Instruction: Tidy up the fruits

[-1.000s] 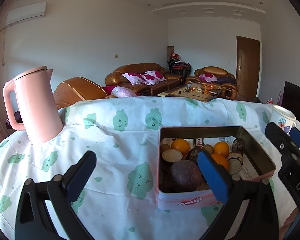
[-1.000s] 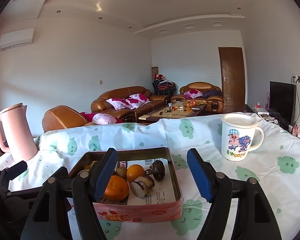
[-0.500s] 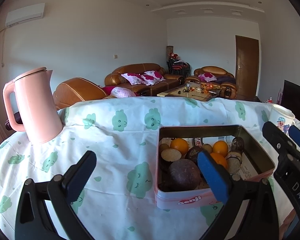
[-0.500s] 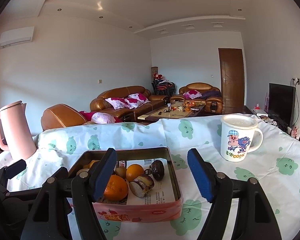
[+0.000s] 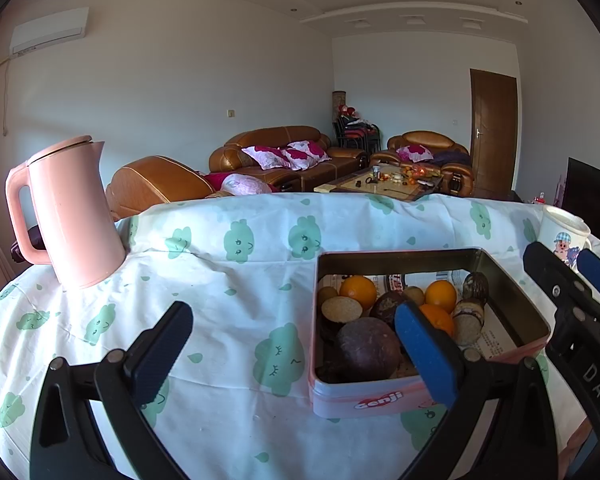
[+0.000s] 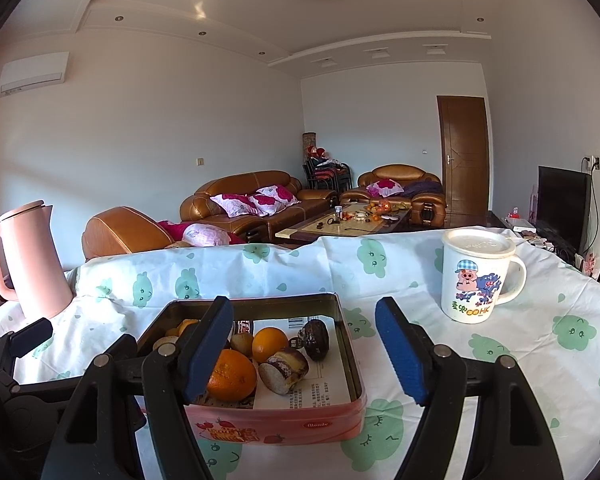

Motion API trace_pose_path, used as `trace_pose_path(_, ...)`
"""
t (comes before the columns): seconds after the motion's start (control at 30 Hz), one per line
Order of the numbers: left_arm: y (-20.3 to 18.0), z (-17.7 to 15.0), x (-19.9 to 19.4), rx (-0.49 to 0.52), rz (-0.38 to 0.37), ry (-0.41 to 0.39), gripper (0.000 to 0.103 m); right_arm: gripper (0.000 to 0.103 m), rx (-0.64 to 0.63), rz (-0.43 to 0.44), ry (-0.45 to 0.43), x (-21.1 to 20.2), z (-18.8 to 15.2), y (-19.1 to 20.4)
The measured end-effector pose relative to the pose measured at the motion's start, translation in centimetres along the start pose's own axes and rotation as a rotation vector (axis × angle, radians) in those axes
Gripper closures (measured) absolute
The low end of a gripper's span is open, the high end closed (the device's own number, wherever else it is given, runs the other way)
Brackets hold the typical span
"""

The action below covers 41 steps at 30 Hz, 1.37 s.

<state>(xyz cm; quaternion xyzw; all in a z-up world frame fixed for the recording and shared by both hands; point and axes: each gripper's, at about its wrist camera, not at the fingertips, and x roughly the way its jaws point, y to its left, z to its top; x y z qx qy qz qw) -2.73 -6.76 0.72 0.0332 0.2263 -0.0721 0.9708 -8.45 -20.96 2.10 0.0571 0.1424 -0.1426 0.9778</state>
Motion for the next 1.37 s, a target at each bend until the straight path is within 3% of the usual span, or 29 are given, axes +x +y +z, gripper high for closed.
trace_pose_path(1.37, 1.3, 0.0, 0.3, -0.005, -0.005, 0.024, 0.0, 0.026, -0.005, -0.002, 0.008, 0.2, -0.1, -0.1)
